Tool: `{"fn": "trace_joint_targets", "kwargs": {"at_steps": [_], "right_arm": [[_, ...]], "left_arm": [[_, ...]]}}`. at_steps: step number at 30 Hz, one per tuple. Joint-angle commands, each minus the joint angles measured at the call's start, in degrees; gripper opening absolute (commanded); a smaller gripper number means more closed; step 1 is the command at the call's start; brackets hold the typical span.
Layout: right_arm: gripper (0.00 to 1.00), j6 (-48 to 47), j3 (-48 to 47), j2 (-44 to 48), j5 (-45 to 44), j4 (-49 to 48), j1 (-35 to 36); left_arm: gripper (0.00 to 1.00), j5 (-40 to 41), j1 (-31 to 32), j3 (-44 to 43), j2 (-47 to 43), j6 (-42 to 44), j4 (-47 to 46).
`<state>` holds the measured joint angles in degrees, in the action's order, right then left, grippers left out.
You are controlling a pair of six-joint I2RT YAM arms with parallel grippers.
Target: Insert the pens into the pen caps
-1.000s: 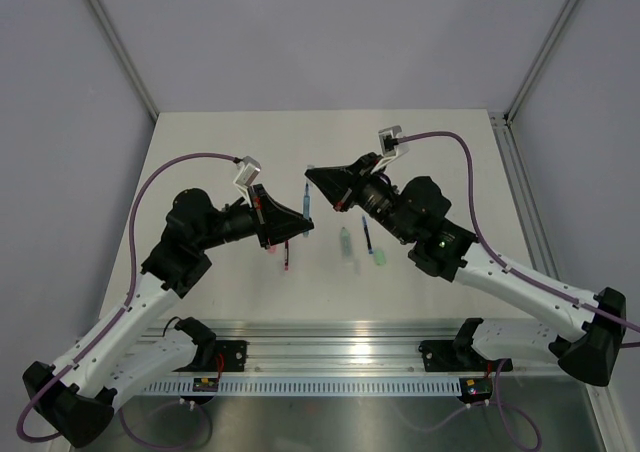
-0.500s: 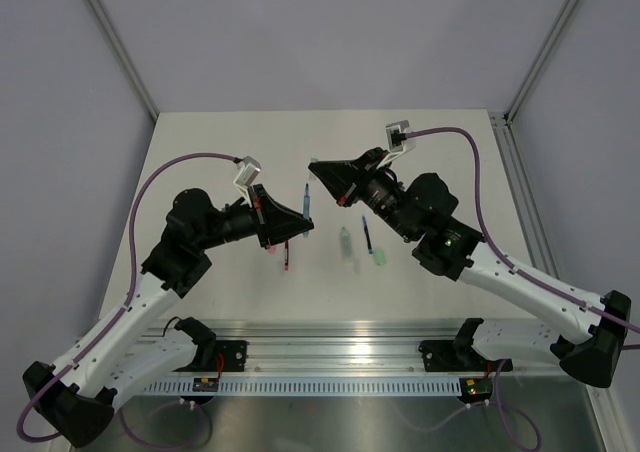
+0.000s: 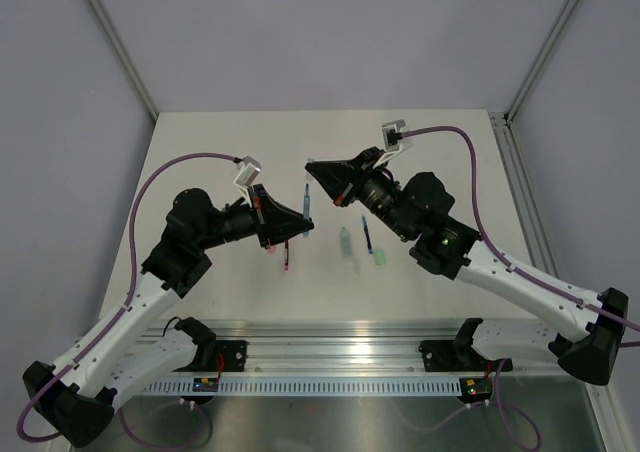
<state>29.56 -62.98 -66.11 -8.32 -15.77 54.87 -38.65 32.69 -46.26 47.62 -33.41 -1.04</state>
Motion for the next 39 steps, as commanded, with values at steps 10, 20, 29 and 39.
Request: {"fn": "trace_joint_targets", "kwargs": {"at_steps": [10,20,29,39], "right_arm": [[0.00,0.5,2.9,0.5,0.0,-1.9,1.7],[0.00,-0.1,7.4,2.1,0.0,-1.6,2.3],[0.00,-1.5,11.6,3.1,2.7,0.5,3.7],[0.00,1.8,14.8,2.5,5.9,5.0,7.9]], "left_arm": [[0.00,-0.7,0.3,-0.1,-0.7,0.8,-3.4],[0.00,-0.5,0.3,0.0,-0.9,0.8,-3.4],[0.00,-0.6,0.3,0.1,-0.8,0.5,-3.6],[0.00,0.9,0.3,0.1,-1.6,1.1,-3.1]]}}
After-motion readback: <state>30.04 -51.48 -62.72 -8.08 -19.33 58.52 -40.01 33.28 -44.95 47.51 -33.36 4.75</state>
